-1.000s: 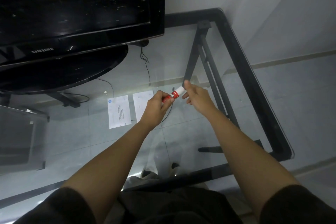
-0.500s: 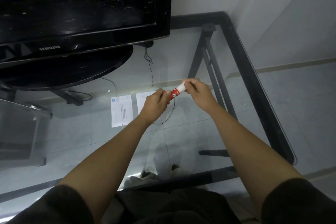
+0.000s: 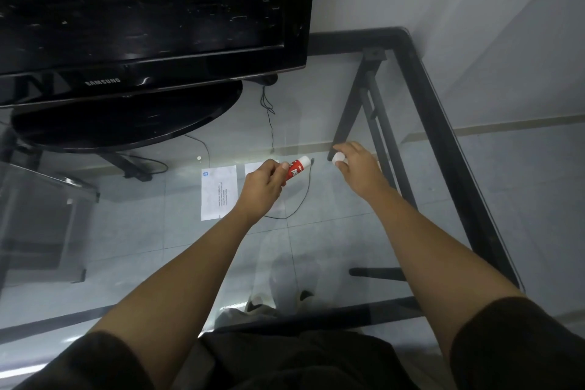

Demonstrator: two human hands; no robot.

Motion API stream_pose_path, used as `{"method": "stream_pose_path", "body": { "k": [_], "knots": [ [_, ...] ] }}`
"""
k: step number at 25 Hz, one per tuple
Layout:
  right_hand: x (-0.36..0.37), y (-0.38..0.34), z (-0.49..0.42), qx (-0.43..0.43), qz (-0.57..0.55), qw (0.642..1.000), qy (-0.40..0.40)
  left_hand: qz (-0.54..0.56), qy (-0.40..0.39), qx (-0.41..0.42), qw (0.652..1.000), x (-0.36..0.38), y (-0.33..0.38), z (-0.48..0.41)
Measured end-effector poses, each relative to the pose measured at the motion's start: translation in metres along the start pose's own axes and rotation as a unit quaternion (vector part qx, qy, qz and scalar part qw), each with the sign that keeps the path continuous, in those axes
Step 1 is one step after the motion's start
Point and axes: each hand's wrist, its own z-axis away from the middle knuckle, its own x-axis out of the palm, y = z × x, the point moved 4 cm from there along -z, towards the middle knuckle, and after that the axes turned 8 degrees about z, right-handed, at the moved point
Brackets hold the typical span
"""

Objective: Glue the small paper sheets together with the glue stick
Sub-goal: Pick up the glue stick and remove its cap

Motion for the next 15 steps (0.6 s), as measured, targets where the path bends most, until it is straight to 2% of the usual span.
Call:
{"method": "stream_pose_path", "body": {
  "k": [9, 11, 13, 15],
  "knots": [
    [0.003, 0.003, 0.004, 0.006, -0.008, 0.999, -0.032, -0.016, 0.008, 0.009, 1.000, -0.004, 0.003, 0.003],
    [-0.001, -0.002, 0.006, 0.013, -0.022, 1.000, 0.001, -0.007, 0.012, 0.011, 1.000, -0.004, 0.004, 0.003],
    [-0.007, -0.012, 0.011, 0.034, -0.071, 0.995, 0.061, 0.019, 0.025, 0.012, 0.999, -0.004, 0.006, 0.004],
    [-0.009, -0.030, 0.020, 0.041, -0.163, 0.984, 0.062, 0.039, 0.038, 0.014, 0.998, -0.003, 0.012, 0.004]
  ]
}}
